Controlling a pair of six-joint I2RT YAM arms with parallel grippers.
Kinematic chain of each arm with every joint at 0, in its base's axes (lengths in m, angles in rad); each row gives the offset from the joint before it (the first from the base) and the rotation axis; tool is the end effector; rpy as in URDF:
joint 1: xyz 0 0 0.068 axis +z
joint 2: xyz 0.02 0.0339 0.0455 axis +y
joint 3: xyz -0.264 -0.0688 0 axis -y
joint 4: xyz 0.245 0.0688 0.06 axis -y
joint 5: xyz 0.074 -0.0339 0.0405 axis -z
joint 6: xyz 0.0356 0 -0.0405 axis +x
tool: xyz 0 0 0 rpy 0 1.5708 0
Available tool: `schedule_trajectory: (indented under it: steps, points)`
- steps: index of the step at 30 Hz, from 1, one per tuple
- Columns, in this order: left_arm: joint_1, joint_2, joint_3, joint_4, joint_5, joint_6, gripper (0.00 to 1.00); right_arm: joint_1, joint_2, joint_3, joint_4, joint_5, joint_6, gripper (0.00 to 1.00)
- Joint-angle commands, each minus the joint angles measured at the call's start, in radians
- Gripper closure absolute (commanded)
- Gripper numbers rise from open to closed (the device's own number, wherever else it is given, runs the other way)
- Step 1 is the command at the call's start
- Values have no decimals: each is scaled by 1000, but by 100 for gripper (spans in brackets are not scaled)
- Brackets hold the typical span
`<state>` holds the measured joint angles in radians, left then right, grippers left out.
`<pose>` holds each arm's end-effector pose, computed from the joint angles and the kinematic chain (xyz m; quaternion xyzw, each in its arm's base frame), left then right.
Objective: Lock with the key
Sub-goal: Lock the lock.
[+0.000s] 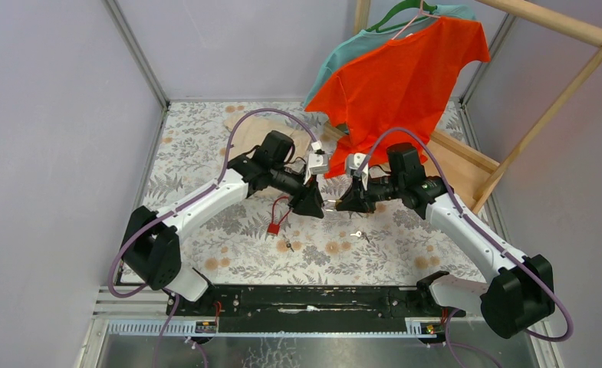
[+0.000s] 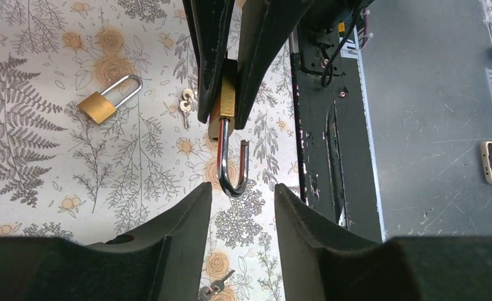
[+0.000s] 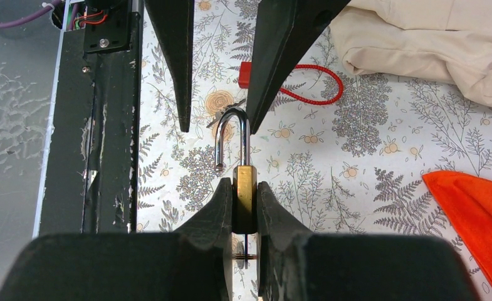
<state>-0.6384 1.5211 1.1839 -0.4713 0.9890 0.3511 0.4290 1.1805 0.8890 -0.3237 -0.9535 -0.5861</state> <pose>0.2413 -0.2161 0.2851 0.5433 0.6352 -0.4829 0.2610 0.2141 0.1299 0.2901 -0.5679 0.5870 0.3742 0.4393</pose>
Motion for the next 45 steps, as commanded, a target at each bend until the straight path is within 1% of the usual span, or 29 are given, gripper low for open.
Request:
schedule_trajectory:
  steps: [1,5,7,10,18,26,29,38,45]
  points:
    - [7,-4,46,5,34,-11,49,-6,2,44,38,-31,-8,100]
    - [7,10,47,53,16,-67,48,-6,4,47,38,-38,-6,100]
    - [6,23,54,57,11,-77,51,-7,4,48,37,-40,-4,100]
    - [6,32,61,58,6,-83,59,-6,4,47,38,-45,-1,100]
    - [6,35,65,41,-10,-49,85,-6,7,50,35,-59,0,100]
    - [1,30,87,28,-86,-3,98,-6,31,64,8,-110,3,100]
    - [-5,27,91,28,-109,20,100,-6,43,70,6,-128,8,100]
    - [-28,12,90,32,-166,66,100,-6,47,61,49,-164,69,100]
    - [-64,23,89,44,-139,64,100,-6,16,27,136,-145,141,100]
